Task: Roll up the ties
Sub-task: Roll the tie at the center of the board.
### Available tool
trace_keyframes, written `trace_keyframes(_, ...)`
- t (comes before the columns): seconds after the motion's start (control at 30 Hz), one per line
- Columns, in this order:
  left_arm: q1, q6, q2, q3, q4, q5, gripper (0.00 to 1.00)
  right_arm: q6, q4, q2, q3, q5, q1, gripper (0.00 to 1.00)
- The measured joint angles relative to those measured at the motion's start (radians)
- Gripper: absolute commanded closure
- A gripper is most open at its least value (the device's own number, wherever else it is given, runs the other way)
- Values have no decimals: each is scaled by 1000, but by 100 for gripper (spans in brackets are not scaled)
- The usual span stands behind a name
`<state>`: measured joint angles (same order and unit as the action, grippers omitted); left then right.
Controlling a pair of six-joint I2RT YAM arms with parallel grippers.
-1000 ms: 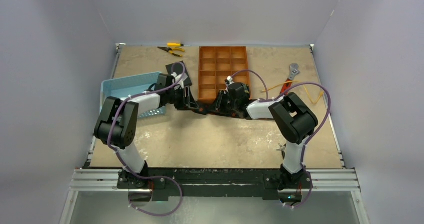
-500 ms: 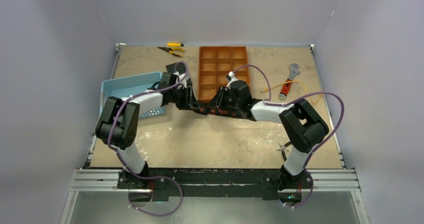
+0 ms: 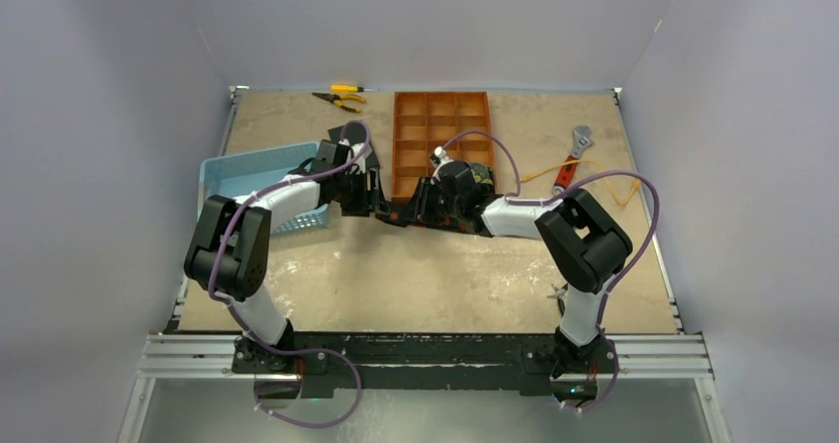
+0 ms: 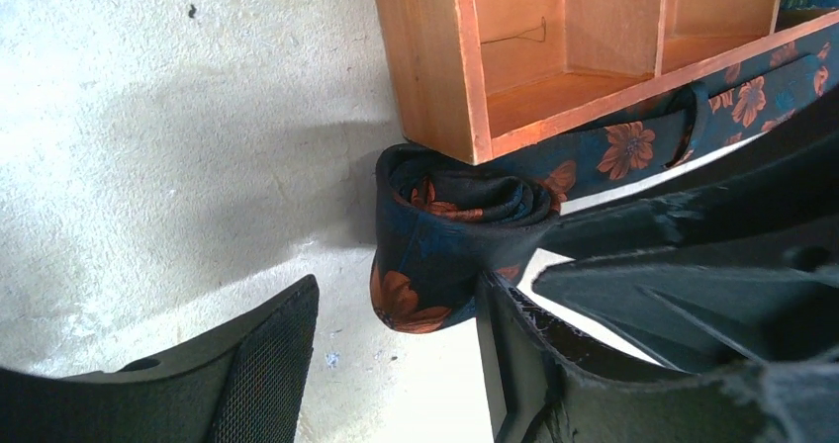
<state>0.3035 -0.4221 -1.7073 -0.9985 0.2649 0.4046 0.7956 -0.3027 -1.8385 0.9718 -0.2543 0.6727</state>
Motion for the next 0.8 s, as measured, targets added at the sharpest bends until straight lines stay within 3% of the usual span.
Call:
trace_keyframes(0.53,-34,-4,52,0,-19,25,40,4,24,-56,11,26,-31,70)
trace_keyframes(0.8,-43,-4,24,0,-56,108,40,4,19,-56,-8,27,-54,71)
